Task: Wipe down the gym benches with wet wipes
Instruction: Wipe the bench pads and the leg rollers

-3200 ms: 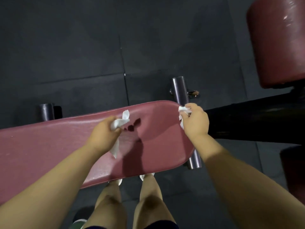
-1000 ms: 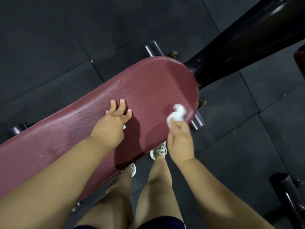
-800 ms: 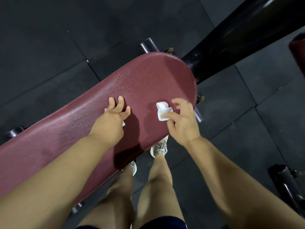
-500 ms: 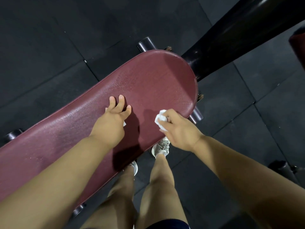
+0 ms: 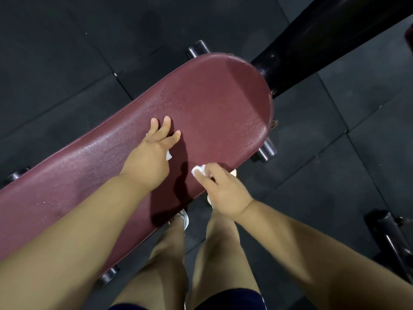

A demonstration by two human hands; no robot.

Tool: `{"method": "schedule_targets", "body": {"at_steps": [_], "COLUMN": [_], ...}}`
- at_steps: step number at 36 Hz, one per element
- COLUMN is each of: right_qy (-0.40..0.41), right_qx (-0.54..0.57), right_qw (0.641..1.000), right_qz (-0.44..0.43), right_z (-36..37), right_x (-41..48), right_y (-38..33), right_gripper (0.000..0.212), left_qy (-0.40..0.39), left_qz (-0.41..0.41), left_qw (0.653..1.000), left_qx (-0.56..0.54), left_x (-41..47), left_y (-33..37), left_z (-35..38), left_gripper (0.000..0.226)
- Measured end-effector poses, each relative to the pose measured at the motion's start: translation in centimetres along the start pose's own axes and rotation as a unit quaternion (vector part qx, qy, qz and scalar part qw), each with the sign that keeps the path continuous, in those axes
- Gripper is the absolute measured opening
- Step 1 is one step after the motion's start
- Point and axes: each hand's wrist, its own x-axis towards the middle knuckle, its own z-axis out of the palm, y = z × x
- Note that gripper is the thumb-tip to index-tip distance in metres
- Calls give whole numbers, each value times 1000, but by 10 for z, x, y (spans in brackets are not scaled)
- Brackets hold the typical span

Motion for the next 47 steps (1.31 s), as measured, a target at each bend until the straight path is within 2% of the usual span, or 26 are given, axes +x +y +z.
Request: {"method": "schedule_targets", "body": {"at_steps": [1, 2, 4, 7, 8, 11, 13, 15, 17, 19, 21, 23, 25, 27, 28, 30, 32, 33, 35, 36, 38, 40, 43, 45, 46, 47], "right_qy": [-34, -28, 9, 135, 144, 148, 102, -11, -95, -105, -62, 23, 120, 175, 187, 139, 25, -38, -116, -156, -158, -57, 111, 132, 129, 120], "right_qx": [2, -34, -78, -30, -15, -4, 20, -1, -7, -42, -73, -81, -71, -66, -59, -52, -70, -57, -51, -59, -79, -103, -87, -80, -97, -131], "right_qw": [999, 999, 994, 952, 941, 933, 961, 996, 994, 989, 995, 991, 957, 923, 921, 954, 992, 997, 982, 970, 976, 993, 969, 950, 945, 952], "right_qz": [-12, -19, 70, 275, 307, 328, 255, 89, -49, -91, -26, 106, 254, 335, 337, 261, 99, 17, -140, -178, -125, 1, 202, 273, 284, 251], "right_z": [-3, -16, -37, -44, -41, -17, 2, 15, 19, 9, -6, -23, -38, -43, -37, -15, 6, 12, 13, 8, -11, -31, -59, -58, -51, -40], "right_x": [2, 8, 21, 31, 30, 24, 14, 1, -3, 9, 33, 56, 79, 88, 91, 86, 68, 60, 53, 58, 82, 112, 144, 153, 153, 148], "right_y": [5, 9, 28, 55, 55, 30, -6, -34, -44, -31, -6, 22, 44, 37, 27, -4, -36, -48, -54, -47, -24, 4, 36, 35, 24, 10], "right_gripper": [28, 34, 43, 26, 30, 38, 31, 18, 28, 40, 42, 19, 16, 14, 14, 24, 20, 26, 43, 45, 30, 22, 35, 41, 43, 43], "left_qy": [5, 13, 37, 77, 87, 123, 142, 145, 125, 99, 89, 95, 96, 90, 88, 93, 100, 100, 103, 105, 120, 152, 193, 199, 196, 191], "left_qz": [-1, 1, 1, -40, -54, -64, -72, -88, -98, -97, -94, -99, -107, -110, -106, -94, -90, -92, -102, -112, -133, -146, -156, -147, -139, -133], "left_qw": [1000, 1000, 998, 990, 986, 982, 980, 980, 985, 989, 991, 990, 989, 990, 990, 991, 990, 989, 986, 984, 978, 971, 964, 966, 968, 971], "left_qx": [-15, -27, -52, -114, -130, -127, -117, -99, -73, -49, -38, -36, -30, -21, -18, -25, -44, -55, -77, -88, -105, -108, -98, -81, -69, -61], "left_x": [-2, -3, -7, -16, -21, -34, -44, -55, -62, -68, -70, -70, -68, -66, -66, -66, -66, -67, -67, -67, -67, -69, -73, -74, -74, -74], "left_y": [-2, -4, -7, -12, -15, -25, -32, -39, -46, -52, -53, -53, -52, -53, -54, -58, -62, -63, -64, -64, -65, -68, -77, -83, -84, -84], "left_z": [-2, -4, -5, -6, -5, 0, 3, 6, 10, 12, 11, 7, 4, 3, 3, 4, 5, 4, 0, -3, -7, -7, 3, 10, 14, 15], "left_gripper": [76, 73, 65, 54, 53, 52, 53, 54, 57, 62, 63, 61, 60, 61, 60, 60, 61, 61, 60, 59, 58, 58, 58, 57, 57, 56]}}
